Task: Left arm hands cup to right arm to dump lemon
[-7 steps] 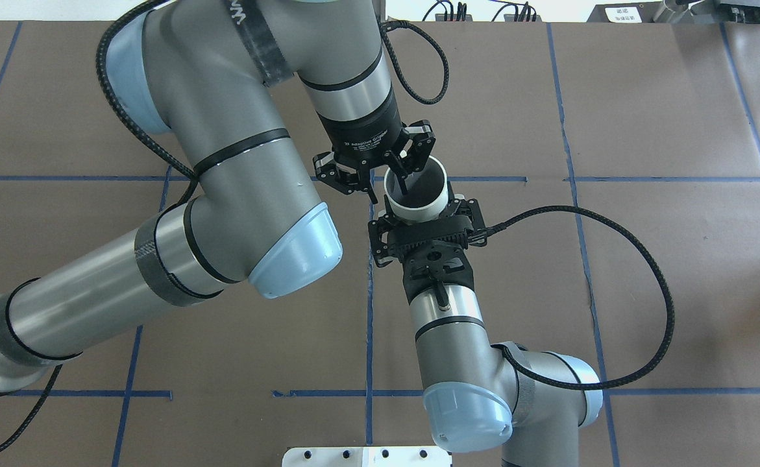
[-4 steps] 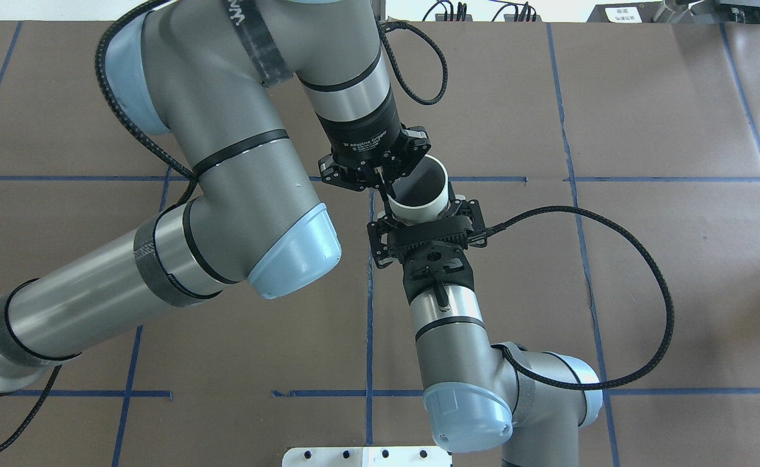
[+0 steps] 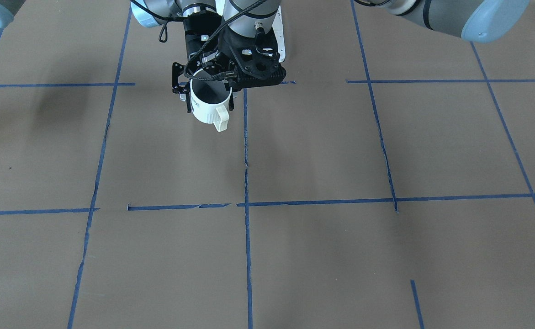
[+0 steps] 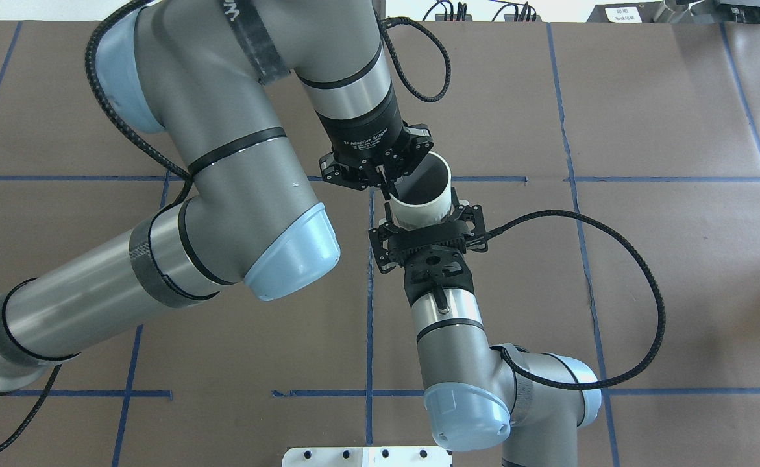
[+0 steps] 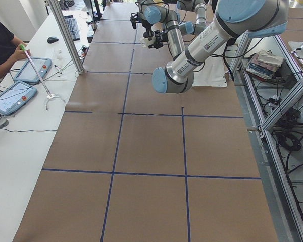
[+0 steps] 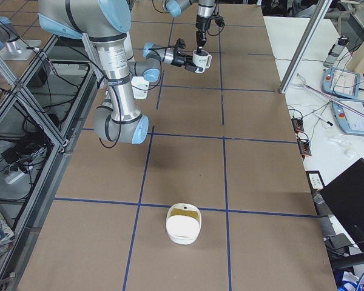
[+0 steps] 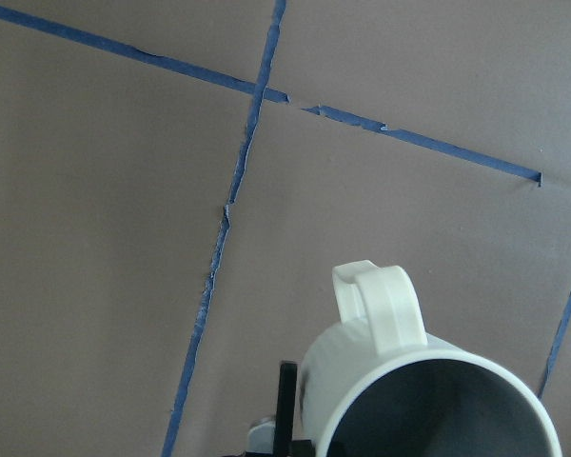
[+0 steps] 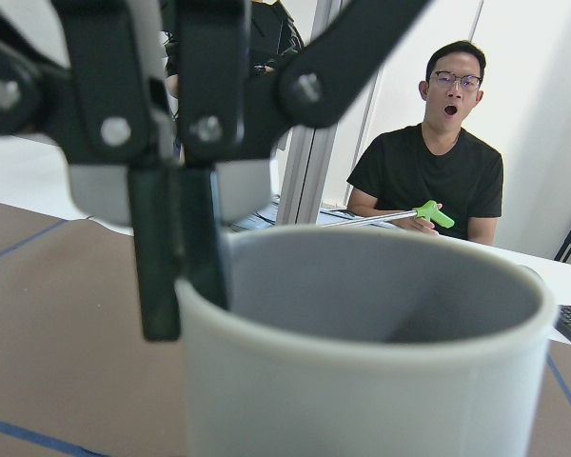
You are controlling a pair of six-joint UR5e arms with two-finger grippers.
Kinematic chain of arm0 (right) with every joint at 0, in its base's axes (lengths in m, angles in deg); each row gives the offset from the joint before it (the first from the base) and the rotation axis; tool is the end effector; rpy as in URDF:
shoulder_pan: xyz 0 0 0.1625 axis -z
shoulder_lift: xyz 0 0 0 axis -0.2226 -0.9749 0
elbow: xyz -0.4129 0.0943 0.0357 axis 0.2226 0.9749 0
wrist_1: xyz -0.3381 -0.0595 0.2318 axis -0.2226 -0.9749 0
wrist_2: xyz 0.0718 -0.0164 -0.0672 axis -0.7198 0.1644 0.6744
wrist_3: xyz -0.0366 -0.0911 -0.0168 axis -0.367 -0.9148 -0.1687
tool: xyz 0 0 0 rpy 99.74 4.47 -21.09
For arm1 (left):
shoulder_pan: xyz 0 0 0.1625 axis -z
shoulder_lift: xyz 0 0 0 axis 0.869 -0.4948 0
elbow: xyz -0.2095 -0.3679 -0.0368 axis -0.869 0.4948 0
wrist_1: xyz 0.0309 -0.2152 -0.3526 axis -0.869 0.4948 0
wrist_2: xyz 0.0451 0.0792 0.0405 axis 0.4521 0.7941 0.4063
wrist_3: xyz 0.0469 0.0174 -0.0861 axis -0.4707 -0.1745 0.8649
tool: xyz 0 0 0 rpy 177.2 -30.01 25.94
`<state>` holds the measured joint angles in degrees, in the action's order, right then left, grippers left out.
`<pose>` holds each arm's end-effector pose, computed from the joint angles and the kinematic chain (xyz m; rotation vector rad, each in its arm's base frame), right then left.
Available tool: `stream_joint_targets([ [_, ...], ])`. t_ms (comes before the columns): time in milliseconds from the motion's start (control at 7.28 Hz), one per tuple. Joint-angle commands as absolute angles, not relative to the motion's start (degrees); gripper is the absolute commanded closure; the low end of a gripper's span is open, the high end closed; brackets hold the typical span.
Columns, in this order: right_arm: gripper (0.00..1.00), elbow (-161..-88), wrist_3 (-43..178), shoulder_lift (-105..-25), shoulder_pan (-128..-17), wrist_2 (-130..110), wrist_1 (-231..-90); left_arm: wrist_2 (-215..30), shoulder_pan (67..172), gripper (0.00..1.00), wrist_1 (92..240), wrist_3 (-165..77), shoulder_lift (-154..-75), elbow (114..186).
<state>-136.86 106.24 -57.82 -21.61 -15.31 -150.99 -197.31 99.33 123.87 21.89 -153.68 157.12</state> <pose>-0.5273 -0.3045 0.2023 1.2433 -0.5900 0.2280 0.4531 -0.4627 -0.0035 -0.1875 1.0183 -0.1933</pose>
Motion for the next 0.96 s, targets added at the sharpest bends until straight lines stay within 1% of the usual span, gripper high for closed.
stream_joint_targets([
  [0,0.0,-136.3,106.5,-58.0,-21.0,-17.1,-151.0,-197.3,102.9,1.0,123.2,21.9,-153.6,160.2],
  [137,0.0,-136.3,106.5,-58.1,-20.9,-19.0,-151.0,-197.6,105.2,1.0,122.9,21.9,-152.7,162.4],
  [275,0.0,-136.9,106.4,-58.0,-21.7,-22.2,-151.0,-197.7,106.1,1.0,122.8,21.8,-149.3,166.7],
  [549,0.0,-138.0,106.3,-60.1,-25.3,-29.3,-150.9,-197.7,107.5,1.0,122.8,14.9,-137.6,177.0],
  [824,0.0,-144.6,106.1,-67.3,-30.9,-41.3,-150.7,-197.7,110.5,1.0,122.9,0.5,-124.4,185.3],
])
